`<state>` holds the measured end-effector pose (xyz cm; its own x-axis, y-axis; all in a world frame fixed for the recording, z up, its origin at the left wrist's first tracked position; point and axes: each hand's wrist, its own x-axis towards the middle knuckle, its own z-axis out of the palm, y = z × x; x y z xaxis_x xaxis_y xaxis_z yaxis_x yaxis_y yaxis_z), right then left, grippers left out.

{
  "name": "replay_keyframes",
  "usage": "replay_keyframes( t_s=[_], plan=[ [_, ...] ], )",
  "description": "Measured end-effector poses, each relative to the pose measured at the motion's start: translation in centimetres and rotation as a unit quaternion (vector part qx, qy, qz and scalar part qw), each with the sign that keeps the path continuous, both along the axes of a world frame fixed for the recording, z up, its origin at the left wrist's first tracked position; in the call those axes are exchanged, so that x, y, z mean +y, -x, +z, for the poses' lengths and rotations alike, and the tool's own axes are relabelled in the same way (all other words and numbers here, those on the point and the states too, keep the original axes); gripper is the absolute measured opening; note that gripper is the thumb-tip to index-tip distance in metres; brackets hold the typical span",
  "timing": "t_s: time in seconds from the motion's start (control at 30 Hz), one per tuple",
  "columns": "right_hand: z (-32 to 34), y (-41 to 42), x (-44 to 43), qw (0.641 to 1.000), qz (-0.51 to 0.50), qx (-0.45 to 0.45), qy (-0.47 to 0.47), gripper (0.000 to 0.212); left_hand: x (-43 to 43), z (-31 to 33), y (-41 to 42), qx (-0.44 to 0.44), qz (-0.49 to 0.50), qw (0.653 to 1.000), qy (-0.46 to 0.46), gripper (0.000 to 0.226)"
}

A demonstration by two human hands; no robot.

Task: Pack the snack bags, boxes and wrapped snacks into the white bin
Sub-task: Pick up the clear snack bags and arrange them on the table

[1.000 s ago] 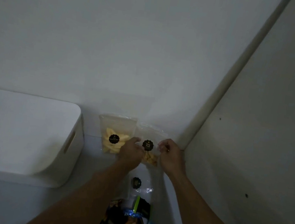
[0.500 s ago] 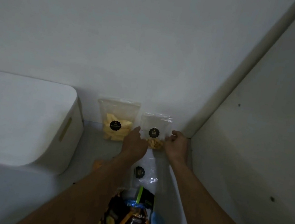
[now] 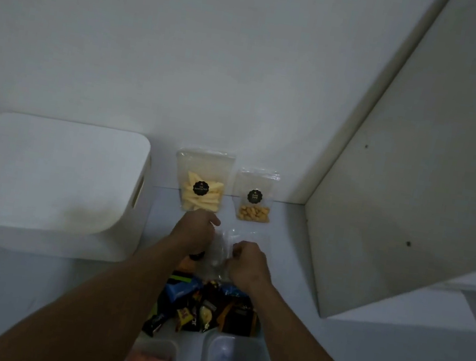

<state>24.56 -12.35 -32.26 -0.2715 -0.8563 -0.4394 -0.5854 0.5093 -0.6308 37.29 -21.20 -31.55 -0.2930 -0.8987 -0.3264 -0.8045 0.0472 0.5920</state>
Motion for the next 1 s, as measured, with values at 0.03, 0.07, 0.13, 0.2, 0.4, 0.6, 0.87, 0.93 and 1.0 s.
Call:
replay_keyframes(
  t_s=[0.03, 0.07, 0.13, 0.2, 0.4, 0.6, 0.87, 0.93, 1.0],
  plan=[
    [0.5, -0.3, 0.3, 1.000, -0.012, -0.002, 0.011, 0.008, 0.3, 0.6, -0.3, 0.004, -0.010, 1.000, 0.003, 0.028],
    [1.1, -0.7, 0.5, 0.999, -0.026, -0.007, 0.023, 0.009, 0.6, 1.3, -0.7, 0.008, -0.016, 1.000, 0.010, 0.024],
    [3.0, -1.1, 1.0, 0.997, -0.051, -0.033, 0.052, 0.008, 1.1, 3.2, -1.6, 0.038, -0.002, 0.999, 0.012, 0.016],
    [5.5, -1.2, 1.3, 0.993, -0.059, -0.055, 0.081, 0.006, 1.5, 5.4, -2.3, 0.066, 0.010, 0.998, 0.016, 0.014],
    [14.4, -1.2, 1.9, 0.976, -0.051, -0.085, 0.192, 0.007, 3.2, 14.0, -4.4, 0.138, 0.038, 0.988, 0.062, 0.014],
    [24.1, -1.3, 2.9, 0.960, 0.003, -0.069, 0.273, 0.011, 5.1, 23.2, -6.6, 0.301, 0.024, 0.951, 0.073, 0.011],
    [33.1, -2.0, 4.3, 0.930, 0.069, -0.017, 0.360, 0.012, 7.3, 31.2, -7.7, 0.395, -0.003, 0.915, 0.084, 0.014],
    [34.5, -2.2, 4.6, 0.929, 0.075, -0.008, 0.363, 0.012, 7.9, 32.2, -7.6, 0.405, -0.010, 0.909, 0.097, 0.008],
    [35.6, -2.4, 4.9, 0.926, 0.080, 0.000, 0.368, 0.013, 8.4, 33.1, -7.5, 0.422, -0.010, 0.900, 0.107, 0.008]
  ],
)
